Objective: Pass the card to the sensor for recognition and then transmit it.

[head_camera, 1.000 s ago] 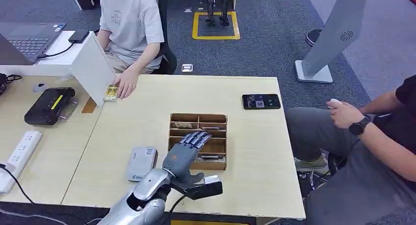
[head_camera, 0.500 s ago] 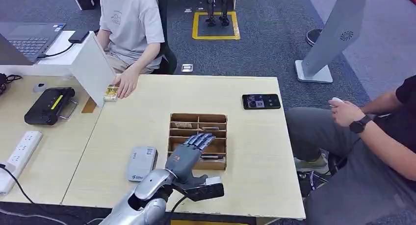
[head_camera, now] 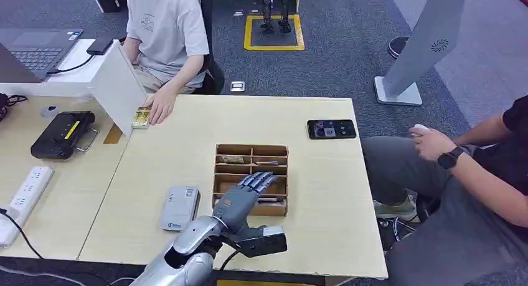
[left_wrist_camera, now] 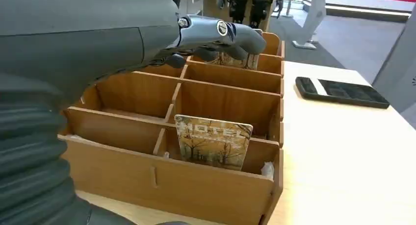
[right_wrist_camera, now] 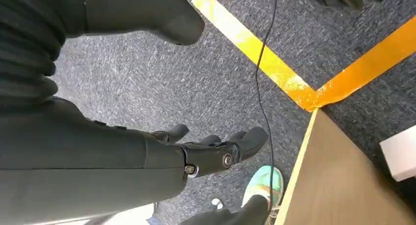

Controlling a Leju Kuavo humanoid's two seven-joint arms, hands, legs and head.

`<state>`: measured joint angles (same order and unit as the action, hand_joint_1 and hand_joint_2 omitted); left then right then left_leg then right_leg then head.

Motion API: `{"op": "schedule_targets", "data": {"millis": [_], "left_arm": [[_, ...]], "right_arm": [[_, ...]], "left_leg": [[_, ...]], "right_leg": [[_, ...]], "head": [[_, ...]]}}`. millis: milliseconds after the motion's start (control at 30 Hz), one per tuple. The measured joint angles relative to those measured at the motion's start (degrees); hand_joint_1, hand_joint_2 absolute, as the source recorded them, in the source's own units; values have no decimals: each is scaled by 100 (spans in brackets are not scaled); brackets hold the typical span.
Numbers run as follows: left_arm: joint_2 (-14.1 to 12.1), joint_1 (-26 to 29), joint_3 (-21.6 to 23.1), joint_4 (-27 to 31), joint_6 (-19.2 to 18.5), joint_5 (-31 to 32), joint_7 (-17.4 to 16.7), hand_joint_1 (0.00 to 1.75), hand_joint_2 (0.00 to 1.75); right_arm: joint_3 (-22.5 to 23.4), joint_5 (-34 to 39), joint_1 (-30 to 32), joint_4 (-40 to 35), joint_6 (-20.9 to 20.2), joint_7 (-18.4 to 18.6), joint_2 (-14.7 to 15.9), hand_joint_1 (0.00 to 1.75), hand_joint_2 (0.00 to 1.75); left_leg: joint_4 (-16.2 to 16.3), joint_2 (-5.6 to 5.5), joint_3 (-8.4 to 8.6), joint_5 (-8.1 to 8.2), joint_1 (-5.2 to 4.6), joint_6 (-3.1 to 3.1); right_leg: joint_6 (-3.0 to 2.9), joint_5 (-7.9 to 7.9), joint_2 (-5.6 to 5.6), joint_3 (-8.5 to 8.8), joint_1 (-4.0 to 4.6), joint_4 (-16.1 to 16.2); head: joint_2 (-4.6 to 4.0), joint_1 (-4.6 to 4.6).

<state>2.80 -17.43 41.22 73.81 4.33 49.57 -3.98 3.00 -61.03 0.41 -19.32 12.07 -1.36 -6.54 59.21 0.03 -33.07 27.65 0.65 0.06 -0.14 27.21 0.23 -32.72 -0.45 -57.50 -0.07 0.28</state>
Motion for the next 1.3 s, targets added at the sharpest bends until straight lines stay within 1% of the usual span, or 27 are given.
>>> {"op": "schedule_targets", "data": {"millis": [167, 467, 633, 833, 1300], "left_arm": [[0, 1, 0, -2, 44, 39, -18, 0, 175], [2, -9, 0, -74, 479, 384, 20, 0, 175], [4, -37, 0, -188, 551, 498, 20, 0, 175], [4, -41, 0, -262, 630, 566, 20, 0, 175], [7, -42, 0, -361, 610, 533, 59, 0, 175]], "right_arm": [[-136, 138, -1, -2, -2, 37, 13, 0, 175], [-507, 470, -4, -7, -9, 118, 63, 0, 175], [-717, 641, -11, -9, -7, 146, 98, 0, 175], [-835, 662, -13, -9, -9, 155, 124, 0, 175], [-1025, 828, -32, -9, -15, 175, 160, 0, 175]], "left_leg": [[0, 0, 0, 0, 0, 0], [0, 0, 0, 0, 0, 0], [0, 0, 0, 0, 0, 0], [0, 0, 0, 0, 0, 0], [0, 0, 0, 0, 0, 0]], "right_leg": [[0, 0, 0, 0, 0, 0], [0, 0, 0, 0, 0, 0], [0, 0, 0, 0, 0, 0], [0, 0, 0, 0, 0, 0], [0, 0, 0, 0, 0, 0]], "head": [[0, 0], [0, 0], [0, 0], [0, 0], [0, 0]]}}
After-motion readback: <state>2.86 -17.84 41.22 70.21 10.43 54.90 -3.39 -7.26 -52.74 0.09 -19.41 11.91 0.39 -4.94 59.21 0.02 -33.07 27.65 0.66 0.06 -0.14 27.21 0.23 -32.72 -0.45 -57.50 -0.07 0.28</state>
